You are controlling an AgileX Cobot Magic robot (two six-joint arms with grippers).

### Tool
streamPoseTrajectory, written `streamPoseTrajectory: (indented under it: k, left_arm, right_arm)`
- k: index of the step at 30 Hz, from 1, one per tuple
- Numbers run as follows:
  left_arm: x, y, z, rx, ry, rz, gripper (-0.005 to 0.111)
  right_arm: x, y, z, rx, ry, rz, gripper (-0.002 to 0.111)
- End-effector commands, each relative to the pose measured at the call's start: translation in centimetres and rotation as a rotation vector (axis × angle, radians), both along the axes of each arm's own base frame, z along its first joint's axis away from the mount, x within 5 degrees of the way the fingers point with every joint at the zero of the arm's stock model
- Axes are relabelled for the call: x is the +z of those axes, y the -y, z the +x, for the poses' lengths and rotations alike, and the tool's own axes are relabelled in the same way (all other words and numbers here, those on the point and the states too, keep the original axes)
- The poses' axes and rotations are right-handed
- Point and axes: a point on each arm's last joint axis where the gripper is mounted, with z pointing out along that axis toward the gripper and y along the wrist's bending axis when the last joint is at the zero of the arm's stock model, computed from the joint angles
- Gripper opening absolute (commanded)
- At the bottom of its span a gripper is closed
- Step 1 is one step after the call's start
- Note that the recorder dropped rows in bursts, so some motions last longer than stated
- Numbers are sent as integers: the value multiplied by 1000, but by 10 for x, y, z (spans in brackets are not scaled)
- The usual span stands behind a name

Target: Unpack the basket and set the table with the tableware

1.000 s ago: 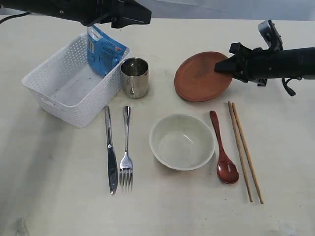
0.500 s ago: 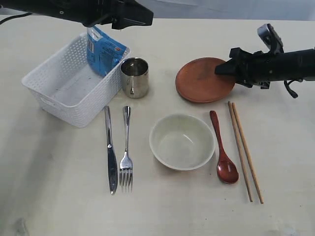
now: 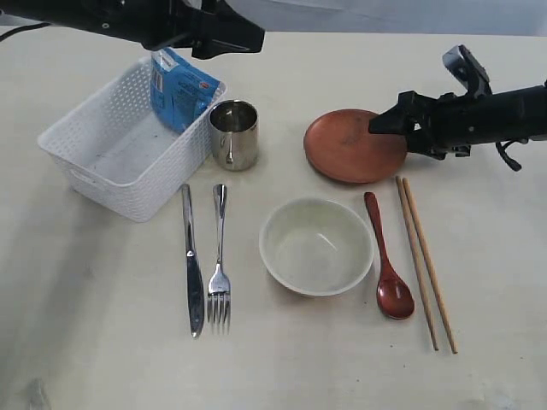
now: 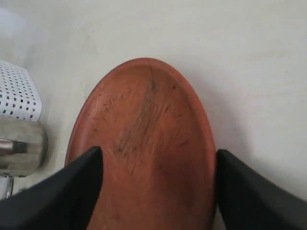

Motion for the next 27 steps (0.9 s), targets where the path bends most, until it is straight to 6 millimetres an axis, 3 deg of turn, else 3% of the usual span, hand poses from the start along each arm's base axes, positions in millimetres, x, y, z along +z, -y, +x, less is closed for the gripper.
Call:
streamPoseTrajectory:
  k: [1,7,13,16,22,27]
  left_arm:
    - [1,0,-1,-26,30,17,93]
    - [-2,-3,2,0,58,82,93]
    - [-8,-8,3,-13,95,203,93]
    - [-12,-16,8,73,74,267,93]
    - [-17,-34,17,182,146,491,93]
    - [-20,-41,18,43,304,743,93]
  right_arm:
    - [3,0,-1,18,21,-16,67]
    - [20,5,2,1,77,-87,67]
    - [57,21,2,-23,180,-152,67]
    - [78,20,-3,12,229,-136,67]
    - [108,16,-9,64,327,-123,67]
    - [117,15,-11,69,353,-126,67]
